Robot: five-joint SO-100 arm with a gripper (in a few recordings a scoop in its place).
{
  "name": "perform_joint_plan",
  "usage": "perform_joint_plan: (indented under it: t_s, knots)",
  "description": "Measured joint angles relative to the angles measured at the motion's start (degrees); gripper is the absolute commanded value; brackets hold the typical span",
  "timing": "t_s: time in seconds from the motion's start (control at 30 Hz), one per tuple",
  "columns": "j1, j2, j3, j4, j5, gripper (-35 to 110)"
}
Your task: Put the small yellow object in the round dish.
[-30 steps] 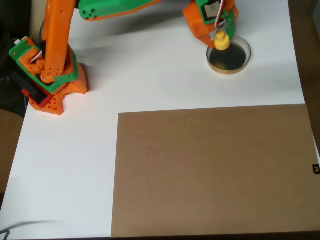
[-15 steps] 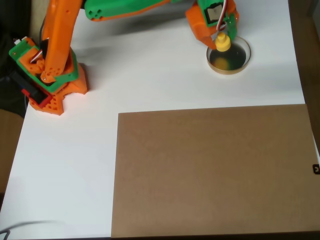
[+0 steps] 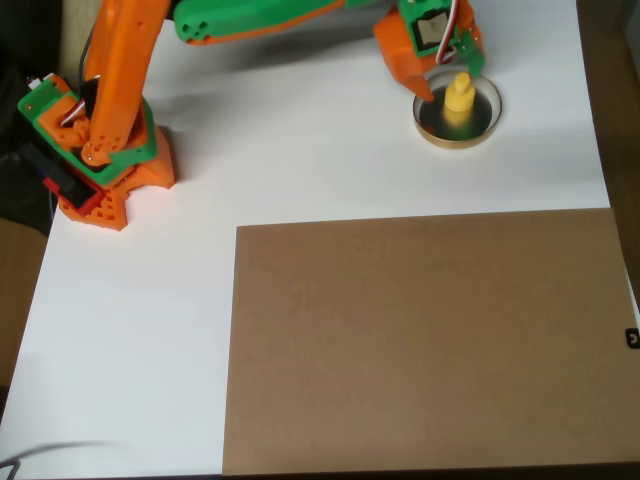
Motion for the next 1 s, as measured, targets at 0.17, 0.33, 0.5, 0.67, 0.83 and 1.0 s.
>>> perform_joint_plan:
  t_s: [0.17, 0.33, 0.5, 0.67, 0.83, 1.0]
  knots:
    - [1.3, 0.0, 0.0, 1.8, -2.2, 24]
    - [3.5, 4.0, 1.6, 3.8, -6.9, 25]
    - [5.8, 16.0, 12.1, 1.8, -11.3, 26]
    - [9.3, 29.6, 27.9, -1.8, -14.1, 27]
    - [14.0, 43.0, 44.4, -5.4, -15.6, 27]
    - [19.6, 53.4, 54.7, -7.9, -16.5, 27]
